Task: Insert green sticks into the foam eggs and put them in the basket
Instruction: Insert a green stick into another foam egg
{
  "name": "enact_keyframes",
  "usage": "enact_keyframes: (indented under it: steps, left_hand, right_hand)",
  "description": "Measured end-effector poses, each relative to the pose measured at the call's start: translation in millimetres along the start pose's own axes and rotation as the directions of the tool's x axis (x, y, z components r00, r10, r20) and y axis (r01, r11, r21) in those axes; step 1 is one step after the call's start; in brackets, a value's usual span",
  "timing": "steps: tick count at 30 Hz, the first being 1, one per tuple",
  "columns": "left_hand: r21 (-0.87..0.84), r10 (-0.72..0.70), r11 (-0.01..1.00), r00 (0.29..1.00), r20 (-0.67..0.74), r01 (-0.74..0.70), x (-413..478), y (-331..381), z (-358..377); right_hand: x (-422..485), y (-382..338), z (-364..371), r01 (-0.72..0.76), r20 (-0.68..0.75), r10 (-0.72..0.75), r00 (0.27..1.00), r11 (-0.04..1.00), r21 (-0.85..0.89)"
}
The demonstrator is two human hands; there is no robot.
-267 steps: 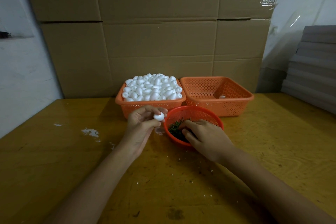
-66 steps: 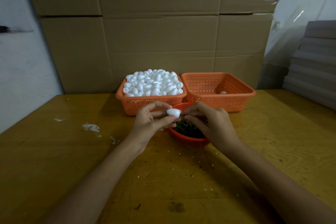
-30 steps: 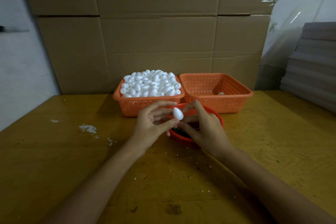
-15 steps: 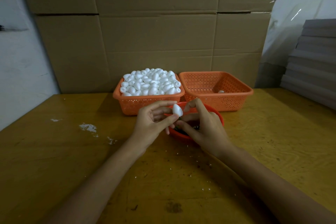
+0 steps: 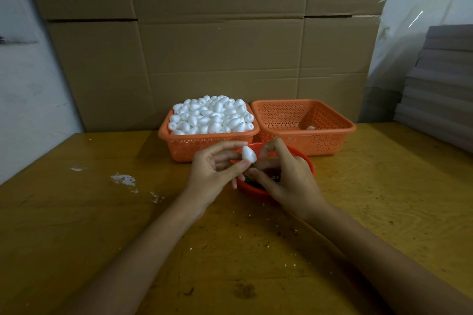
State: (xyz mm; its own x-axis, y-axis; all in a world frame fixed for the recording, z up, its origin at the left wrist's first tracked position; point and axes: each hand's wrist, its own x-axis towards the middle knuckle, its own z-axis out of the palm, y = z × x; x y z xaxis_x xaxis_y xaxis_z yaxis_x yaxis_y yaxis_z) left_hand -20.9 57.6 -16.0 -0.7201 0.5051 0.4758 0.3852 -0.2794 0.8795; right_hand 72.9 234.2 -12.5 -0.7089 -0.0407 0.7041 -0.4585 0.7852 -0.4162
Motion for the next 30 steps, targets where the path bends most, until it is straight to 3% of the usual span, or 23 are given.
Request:
enact_keyframes:
  steps: [7,13,16,17,18,19,20,21,22,25,30]
  left_hand:
    - [-0.012,0.004,1.000,1.000,0.014,-0.003,0,-1,0]
    - [-0.020,0.012,1.000,1.000,0.002,-0.012,-1,-5,1]
    - [0.202,0.055,0.978,0.999,-0.001,-0.053,-1,-3,0]
    - [0.382,0.111,0.916,0.993,0.044,-0.120,-1,-4,-3]
    - [0.577,0.181,0.784,0.974,0.139,-0.228,-3,-5,-6]
    - [0.732,0.242,0.575,0.931,0.274,-0.365,-5,-5,-9]
    - [0.785,0.275,0.379,0.870,0.409,-0.489,-6,-5,-9]
    - [0.783,0.279,0.267,0.822,0.496,-0.562,-7,-5,-8]
    - [0.777,0.267,0.238,0.808,0.525,-0.583,-8,-4,-6]
    - [0.787,0.234,0.274,0.832,0.504,-0.554,-8,-2,-1]
    - [0.805,0.166,0.270,0.849,0.501,-0.528,-9,1,-2]
  right_hand:
    - [-1,-3,1,-0.027,0.006,0.027,1.000,1.000,-0.008]
    - [2,-7,-6,-0.083,-0.141,0.090,0.986,0.995,0.054]
    - [8,-1,-18,-0.161,-0.204,0.168,0.964,0.986,0.049]
    - [10,4,-24,-0.198,-0.228,0.209,0.951,0.978,0.068]
    - [12,10,-32,-0.246,-0.242,0.264,0.934,0.964,0.100]
    - [13,17,-39,-0.302,-0.244,0.328,0.913,0.943,0.140]
    - [15,25,-45,-0.357,-0.236,0.393,0.889,0.916,0.180]
    - [16,32,-49,-0.407,-0.225,0.450,0.864,0.888,0.214]
    - [17,40,-53,-0.447,-0.216,0.495,0.842,0.863,0.236]
    - [27,57,-59,-0.522,-0.202,0.573,0.794,0.814,0.257]
    - [50,74,-64,-0.605,-0.146,0.630,0.763,0.775,0.180]
